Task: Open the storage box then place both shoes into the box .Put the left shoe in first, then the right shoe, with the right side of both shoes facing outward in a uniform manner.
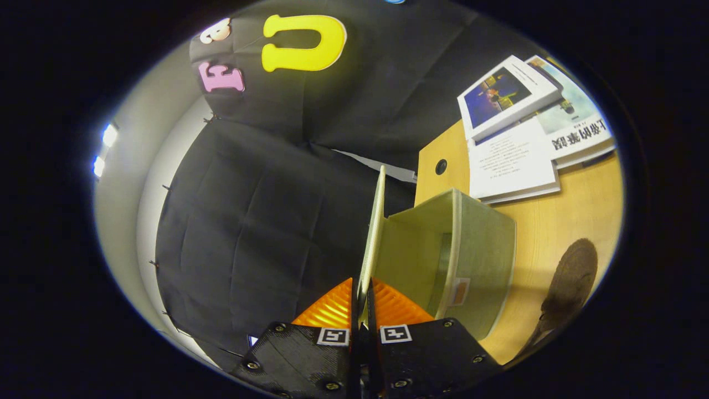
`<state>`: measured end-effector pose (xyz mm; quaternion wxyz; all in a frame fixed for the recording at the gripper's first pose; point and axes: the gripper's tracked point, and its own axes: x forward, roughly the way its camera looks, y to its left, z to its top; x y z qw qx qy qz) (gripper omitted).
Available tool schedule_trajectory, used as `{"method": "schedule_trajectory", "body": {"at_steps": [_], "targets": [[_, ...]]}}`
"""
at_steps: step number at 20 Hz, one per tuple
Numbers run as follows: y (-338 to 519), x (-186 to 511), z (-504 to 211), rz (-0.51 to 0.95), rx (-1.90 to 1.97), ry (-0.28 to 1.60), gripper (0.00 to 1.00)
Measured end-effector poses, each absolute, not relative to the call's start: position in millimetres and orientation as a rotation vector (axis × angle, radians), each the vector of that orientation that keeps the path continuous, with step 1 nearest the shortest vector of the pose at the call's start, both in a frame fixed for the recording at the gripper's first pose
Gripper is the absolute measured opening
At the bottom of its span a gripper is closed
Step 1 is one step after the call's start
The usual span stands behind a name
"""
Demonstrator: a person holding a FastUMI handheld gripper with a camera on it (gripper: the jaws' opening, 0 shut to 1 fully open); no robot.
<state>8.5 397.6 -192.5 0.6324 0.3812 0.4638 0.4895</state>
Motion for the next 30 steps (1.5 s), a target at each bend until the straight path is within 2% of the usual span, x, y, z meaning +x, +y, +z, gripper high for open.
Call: {"method": "schedule_trajectory", "body": {"at_steps": [9, 18, 20, 25, 30], "targets": [[490, -17, -128, 1.226, 0.668, 0.996, 0.09], [565, -47, -122, 1.264, 0.562, 1.009, 0.12], [572, -52, -118, 1.279, 0.546, 0.995, 0.17], [556, -42, -115, 1.281, 0.428, 0.921, 0.96], [523, -29, -112, 1.252, 0.426, 0.898, 0.97]]}}
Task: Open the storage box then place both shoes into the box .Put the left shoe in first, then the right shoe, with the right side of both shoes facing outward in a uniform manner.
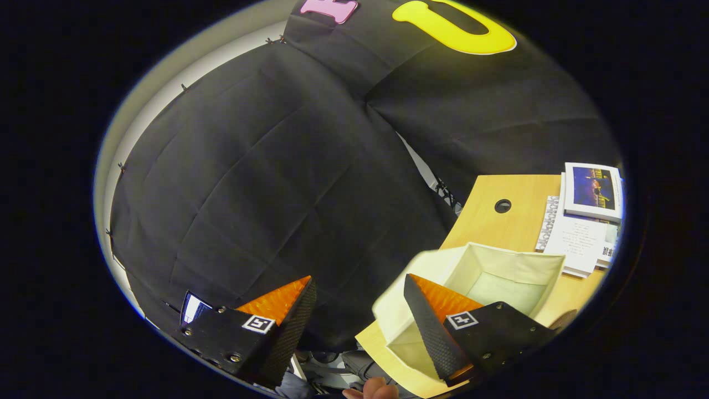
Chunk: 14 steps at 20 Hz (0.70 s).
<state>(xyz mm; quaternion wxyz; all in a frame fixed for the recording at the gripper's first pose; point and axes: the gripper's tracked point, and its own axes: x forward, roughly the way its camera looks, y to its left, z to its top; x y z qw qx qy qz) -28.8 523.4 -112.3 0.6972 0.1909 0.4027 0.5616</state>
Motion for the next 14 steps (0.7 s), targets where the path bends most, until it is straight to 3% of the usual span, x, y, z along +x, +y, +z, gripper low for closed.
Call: {"method": "schedule_trajectory", "body": {"at_steps": [7, 14], "targets": [[425, 18, -131, 1.069, 0.332, 0.757, 0.97], [330, 42, -175, 0.897, 0.290, 0.760, 0.97]]}}
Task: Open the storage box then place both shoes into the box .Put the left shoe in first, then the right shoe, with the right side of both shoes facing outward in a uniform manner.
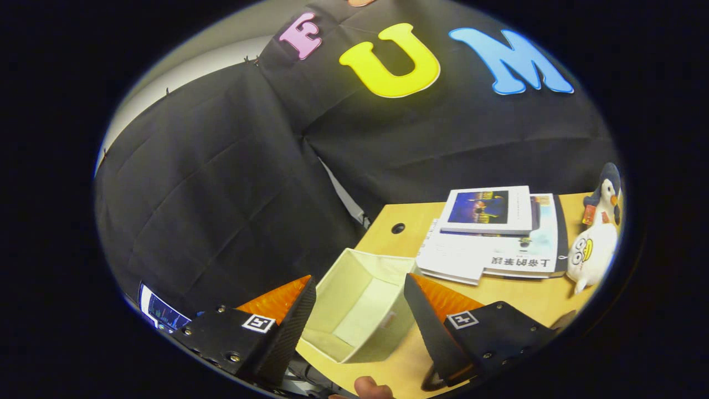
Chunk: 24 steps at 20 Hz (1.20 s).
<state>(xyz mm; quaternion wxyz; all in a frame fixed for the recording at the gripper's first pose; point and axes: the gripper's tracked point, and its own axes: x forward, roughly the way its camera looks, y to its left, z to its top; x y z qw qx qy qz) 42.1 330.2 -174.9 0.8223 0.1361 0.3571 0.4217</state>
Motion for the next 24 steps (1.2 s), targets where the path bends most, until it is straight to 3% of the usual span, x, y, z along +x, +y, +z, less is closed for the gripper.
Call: {"method": "schedule_trajectory", "body": {"at_steps": [6, 24], "targets": [[258, 45, -242, 0.757, 0.141, 0.778, 0.97], [189, -23, -393, 0.653, -0.042, 1.058, 0.97]]}}
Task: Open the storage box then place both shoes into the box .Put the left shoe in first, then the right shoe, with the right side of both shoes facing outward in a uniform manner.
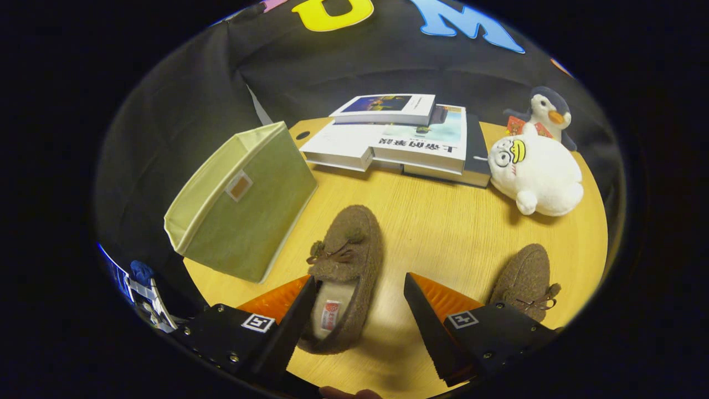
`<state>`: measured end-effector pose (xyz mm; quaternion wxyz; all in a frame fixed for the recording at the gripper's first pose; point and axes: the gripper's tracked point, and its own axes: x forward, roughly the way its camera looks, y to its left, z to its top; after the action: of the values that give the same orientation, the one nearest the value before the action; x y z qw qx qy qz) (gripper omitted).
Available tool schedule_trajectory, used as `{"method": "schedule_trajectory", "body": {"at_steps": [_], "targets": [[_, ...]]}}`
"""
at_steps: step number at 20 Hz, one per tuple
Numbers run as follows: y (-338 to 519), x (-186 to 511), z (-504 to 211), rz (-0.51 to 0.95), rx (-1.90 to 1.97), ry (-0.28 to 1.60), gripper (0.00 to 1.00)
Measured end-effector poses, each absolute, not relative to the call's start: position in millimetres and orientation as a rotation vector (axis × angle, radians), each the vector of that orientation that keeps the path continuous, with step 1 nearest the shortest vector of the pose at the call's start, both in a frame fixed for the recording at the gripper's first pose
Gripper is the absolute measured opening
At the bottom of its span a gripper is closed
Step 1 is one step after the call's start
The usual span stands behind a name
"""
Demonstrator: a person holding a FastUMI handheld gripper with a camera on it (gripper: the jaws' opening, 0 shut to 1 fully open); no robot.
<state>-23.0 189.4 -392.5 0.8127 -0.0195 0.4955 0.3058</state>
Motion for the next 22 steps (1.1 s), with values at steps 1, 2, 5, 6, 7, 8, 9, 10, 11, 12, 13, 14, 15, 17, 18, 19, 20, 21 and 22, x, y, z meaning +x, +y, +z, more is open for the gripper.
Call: {"method": "schedule_trajectory", "body": {"at_steps": [1, 2, 5, 6, 7, 8, 9, 10, 11, 12, 13, 14, 15, 17, 18, 19, 20, 21, 22], "targets": [[189, -24, -402, 0.647, -0.059, 1.077, 0.97], [187, -25, -411, 0.642, -0.079, 1.101, 0.97], [188, -17, -432, 0.604, -0.122, 1.126, 0.94], [189, -10, -436, 0.588, -0.117, 1.126, 0.89], [193, -6, -440, 0.576, -0.098, 1.130, 0.84], [197, -5, -442, 0.572, -0.085, 1.143, 0.79], [201, -5, -445, 0.579, -0.073, 1.158, 0.64], [208, -8, -448, 0.590, -0.057, 1.170, 0.46], [207, -7, -447, 0.577, -0.055, 1.176, 0.28], [207, -8, -444, 0.555, -0.054, 1.191, 0.10], [208, -10, -446, 0.547, -0.054, 1.204, 0.03], [207, -10, -440, 0.536, -0.046, 1.209, 0.03], [209, -9, -437, 0.533, -0.044, 1.207, 0.00], [210, -9, -424, 0.541, -0.039, 1.202, 0.00], [212, -8, -415, 0.546, -0.032, 1.201, 0.00], [213, -7, -406, 0.547, -0.026, 1.201, 0.00], [215, -5, -396, 0.553, -0.017, 1.197, 0.00], [219, -3, -386, 0.560, -0.005, 1.189, 0.00], [223, 1, -373, 0.563, 0.009, 1.176, 0.00]]}}
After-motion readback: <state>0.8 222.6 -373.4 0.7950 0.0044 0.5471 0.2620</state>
